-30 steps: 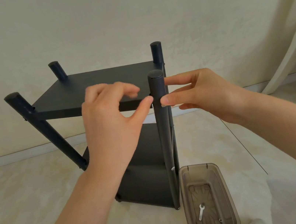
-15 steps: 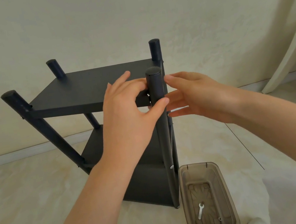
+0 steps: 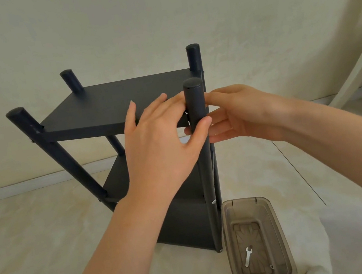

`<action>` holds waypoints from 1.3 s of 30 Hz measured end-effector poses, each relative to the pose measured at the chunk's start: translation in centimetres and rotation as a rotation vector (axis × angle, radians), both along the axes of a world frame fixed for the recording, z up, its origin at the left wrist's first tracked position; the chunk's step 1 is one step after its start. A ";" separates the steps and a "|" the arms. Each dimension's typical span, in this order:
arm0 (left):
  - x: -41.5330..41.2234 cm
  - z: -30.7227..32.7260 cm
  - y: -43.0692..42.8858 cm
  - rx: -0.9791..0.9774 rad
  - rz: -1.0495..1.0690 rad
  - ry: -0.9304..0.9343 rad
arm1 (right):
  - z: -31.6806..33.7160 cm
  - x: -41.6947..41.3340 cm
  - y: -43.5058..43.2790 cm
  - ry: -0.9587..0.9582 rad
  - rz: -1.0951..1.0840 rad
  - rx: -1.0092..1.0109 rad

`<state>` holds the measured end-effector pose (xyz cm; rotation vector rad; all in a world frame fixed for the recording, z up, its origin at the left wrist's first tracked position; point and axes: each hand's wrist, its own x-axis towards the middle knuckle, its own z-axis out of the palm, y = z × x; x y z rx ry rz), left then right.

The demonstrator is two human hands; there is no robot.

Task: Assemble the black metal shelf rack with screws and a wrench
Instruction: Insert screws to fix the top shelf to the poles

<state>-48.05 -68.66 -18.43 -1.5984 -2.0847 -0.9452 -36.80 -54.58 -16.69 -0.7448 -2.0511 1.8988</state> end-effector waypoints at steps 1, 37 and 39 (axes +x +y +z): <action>-0.1 0.0 0.0 -0.003 -0.001 0.000 | -0.2 0.0 0.1 0.010 0.003 -0.004; -0.6 -3.5 2.4 0.334 0.042 0.291 | -41.5 4.9 -1.0 -1.277 0.578 0.860; -0.5 -3.5 2.3 0.317 0.052 0.301 | -42.2 4.9 -1.1 -1.320 0.673 0.922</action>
